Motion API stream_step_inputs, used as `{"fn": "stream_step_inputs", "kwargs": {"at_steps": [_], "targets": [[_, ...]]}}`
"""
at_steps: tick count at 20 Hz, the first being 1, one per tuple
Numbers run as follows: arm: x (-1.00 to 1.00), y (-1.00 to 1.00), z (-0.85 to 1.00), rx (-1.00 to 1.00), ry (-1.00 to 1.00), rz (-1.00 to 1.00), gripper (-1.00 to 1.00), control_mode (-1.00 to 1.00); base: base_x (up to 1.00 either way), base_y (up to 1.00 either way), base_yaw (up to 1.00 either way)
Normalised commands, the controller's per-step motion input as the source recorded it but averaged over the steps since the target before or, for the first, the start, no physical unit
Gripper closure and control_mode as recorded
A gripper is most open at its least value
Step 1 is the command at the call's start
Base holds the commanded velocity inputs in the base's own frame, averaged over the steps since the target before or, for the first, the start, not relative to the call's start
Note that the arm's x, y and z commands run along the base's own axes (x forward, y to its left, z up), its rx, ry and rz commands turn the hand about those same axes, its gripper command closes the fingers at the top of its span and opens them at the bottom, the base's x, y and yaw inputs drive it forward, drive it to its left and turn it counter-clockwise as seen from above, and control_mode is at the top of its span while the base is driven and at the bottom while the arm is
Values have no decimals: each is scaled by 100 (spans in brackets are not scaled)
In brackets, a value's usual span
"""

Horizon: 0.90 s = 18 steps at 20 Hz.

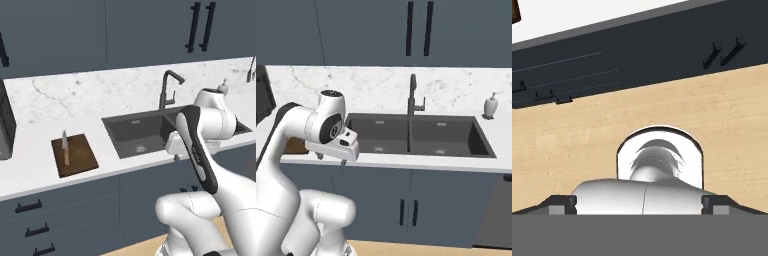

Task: Pick up the knife from the drawer and place it on the cutting board. Then place the meat from the plate to the cutting board.

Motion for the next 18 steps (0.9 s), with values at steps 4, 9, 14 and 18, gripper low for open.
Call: {"fn": "stream_step_inputs", "kwargs": {"at_steps": [4,9,14,18], "targets": [[0,0,0,0,0,0,-100,100,-4,-91,0],[0,0,0,0,0,0,-100,100,0,-83,0],[0,0,0,0,0,0,-100,100,0,-89,0],[0,0,0,0,0,0,-100,100,0,-84,0]]}}
